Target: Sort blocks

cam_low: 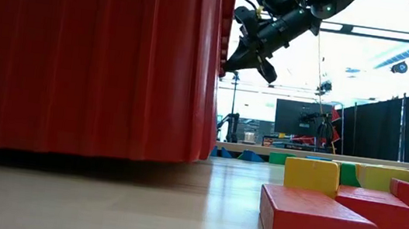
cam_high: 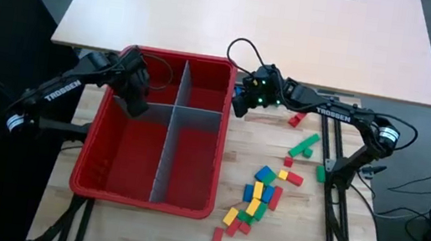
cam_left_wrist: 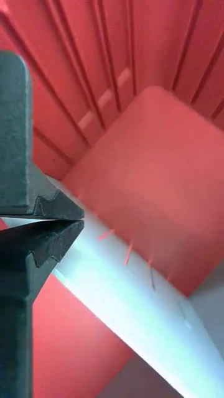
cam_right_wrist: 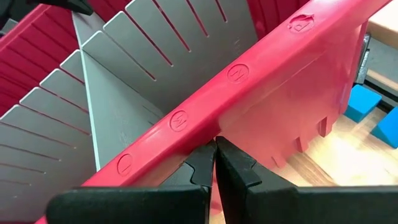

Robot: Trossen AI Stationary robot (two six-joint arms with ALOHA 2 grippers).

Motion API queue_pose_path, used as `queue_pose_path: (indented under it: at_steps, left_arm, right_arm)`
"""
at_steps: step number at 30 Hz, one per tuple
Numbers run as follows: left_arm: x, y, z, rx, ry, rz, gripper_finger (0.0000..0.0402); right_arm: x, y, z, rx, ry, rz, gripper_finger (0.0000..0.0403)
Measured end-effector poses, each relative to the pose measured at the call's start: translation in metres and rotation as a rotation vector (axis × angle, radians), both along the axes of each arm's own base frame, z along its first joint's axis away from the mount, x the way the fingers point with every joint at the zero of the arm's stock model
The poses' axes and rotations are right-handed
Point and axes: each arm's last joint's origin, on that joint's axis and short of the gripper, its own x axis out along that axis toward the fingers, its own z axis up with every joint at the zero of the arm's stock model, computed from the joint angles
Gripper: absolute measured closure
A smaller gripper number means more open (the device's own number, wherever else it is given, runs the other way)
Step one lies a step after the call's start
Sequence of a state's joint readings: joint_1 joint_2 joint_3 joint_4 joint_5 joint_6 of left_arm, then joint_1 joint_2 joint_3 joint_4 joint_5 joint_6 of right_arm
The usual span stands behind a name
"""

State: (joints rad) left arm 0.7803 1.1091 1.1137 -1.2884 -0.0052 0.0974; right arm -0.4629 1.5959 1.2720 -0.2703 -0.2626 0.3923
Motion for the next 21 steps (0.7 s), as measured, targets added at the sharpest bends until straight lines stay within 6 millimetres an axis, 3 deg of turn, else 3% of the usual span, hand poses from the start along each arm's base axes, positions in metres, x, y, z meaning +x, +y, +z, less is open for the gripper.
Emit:
queue_pose_path:
  at_steps: [12, 21]
  left_arm:
    - [-0.008, -0.013, 0.006, -0.038, -0.038, 0.027, 0.0401]
    - [-0.008, -0.027, 0.01, -0.062, -0.072, 0.03, 0.0401]
  right_arm:
    - [0.002, 0.005, 0.0, 0.039, -0.015, 0.058, 0.0403]
    - [0.004, 0.02, 0.004, 0.052, -0.015, 0.113, 0.0403]
